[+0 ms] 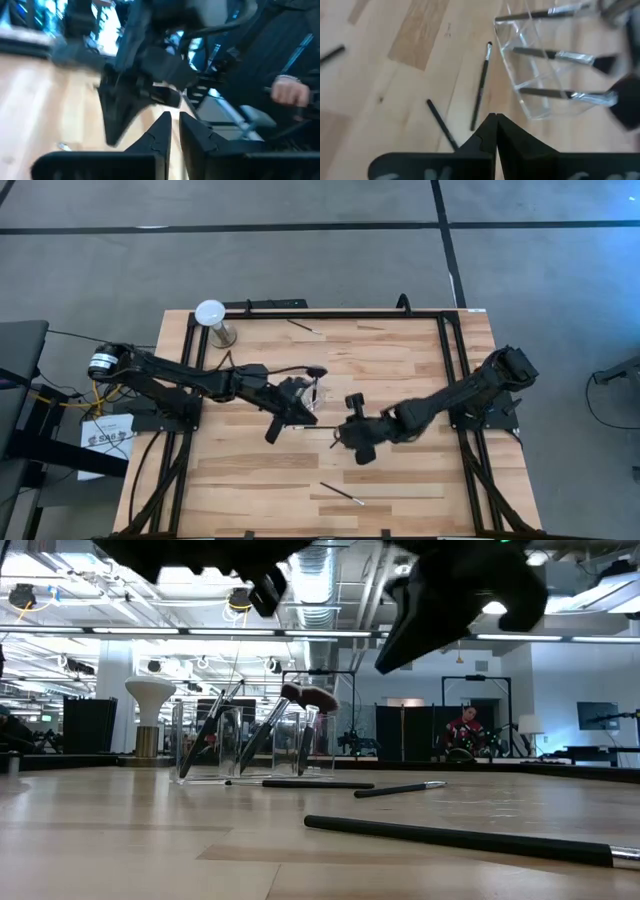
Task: Put items in baskets/containers
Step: Put the eyeshadow brush into the left section of the transparent organizer
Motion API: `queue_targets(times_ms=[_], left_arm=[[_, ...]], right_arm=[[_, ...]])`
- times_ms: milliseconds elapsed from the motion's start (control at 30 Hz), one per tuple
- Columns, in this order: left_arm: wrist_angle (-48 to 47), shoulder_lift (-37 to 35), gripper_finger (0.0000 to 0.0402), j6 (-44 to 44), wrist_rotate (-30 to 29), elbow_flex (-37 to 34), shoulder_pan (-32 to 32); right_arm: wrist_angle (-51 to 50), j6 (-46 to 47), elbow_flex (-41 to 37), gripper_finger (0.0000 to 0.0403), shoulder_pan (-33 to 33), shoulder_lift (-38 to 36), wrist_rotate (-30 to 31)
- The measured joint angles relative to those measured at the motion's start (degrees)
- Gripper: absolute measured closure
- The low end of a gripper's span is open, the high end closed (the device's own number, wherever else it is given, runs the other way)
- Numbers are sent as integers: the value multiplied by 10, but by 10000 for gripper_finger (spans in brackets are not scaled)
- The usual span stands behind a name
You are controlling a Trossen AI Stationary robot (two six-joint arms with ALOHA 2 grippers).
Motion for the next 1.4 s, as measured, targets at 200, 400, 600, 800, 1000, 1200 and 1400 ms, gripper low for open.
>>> queue_targets(times_ms=[200,400,600,800,1000,1200,1400], left_arm=[[-3,-101,355,68,-62,-39,-13],[2,-218,359,109,-154,-87,-15],[1,-279,356,120,-159,-141,-25],[7,-292,350,119,-164,-154,-25],[12,-288,345,117,-163,-154,-26],[11,-281,342,107,-159,-154,-26],[10,-280,342,104,-159,-154,-26]], right_arm=[[1,72,0,372,-52,0,-89],[-22,206,0,324,-81,0,-139],[-95,151,0,324,-64,0,-147],[-128,76,1,332,-79,17,-135],[-155,4,11,332,-104,72,-157],[-175,-45,37,332,-112,94,-167],[-178,-66,41,332,-125,94,-194]])
